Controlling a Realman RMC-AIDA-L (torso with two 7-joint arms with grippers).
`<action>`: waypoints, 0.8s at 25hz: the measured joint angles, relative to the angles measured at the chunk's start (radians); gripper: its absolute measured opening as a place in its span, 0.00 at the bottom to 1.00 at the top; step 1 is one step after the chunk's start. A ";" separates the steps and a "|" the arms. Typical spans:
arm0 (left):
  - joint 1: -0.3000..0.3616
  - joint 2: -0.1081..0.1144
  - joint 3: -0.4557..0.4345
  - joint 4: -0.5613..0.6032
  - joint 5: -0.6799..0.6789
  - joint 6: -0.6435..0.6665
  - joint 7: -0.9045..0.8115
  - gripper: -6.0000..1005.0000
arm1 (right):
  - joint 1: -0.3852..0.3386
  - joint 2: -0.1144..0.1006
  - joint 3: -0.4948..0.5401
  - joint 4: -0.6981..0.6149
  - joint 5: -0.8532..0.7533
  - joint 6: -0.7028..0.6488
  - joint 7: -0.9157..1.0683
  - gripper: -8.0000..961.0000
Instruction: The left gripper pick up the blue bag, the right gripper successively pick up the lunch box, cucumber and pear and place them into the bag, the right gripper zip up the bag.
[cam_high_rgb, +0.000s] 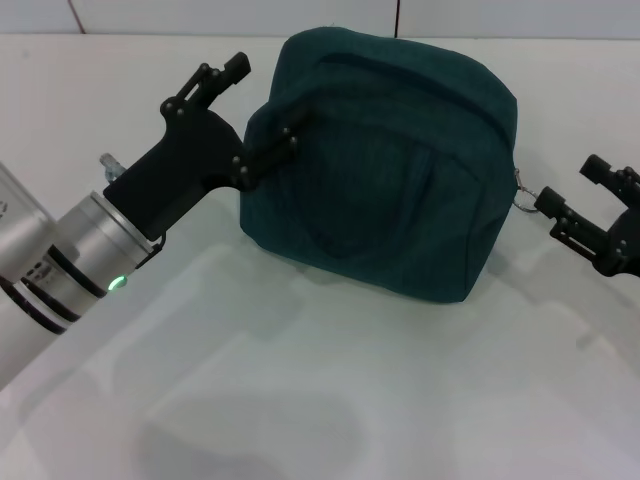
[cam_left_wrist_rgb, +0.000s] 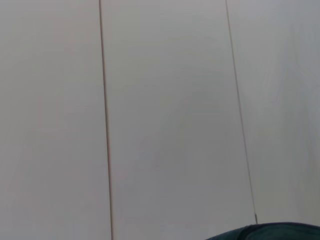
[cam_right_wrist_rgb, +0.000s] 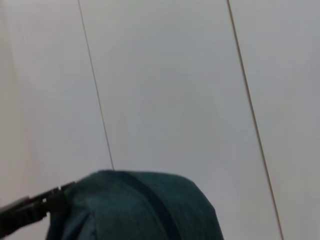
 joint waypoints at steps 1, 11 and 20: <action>0.003 0.000 0.000 0.001 0.000 0.008 0.001 0.64 | -0.003 0.000 0.000 0.002 0.003 -0.016 0.002 0.65; -0.005 0.002 -0.001 0.009 0.003 0.007 0.013 0.89 | 0.012 -0.003 -0.142 0.005 -0.048 -0.100 0.010 0.82; -0.082 0.000 -0.006 -0.030 -0.112 -0.049 0.010 0.89 | 0.082 0.004 -0.180 -0.004 -0.163 -0.044 0.064 0.82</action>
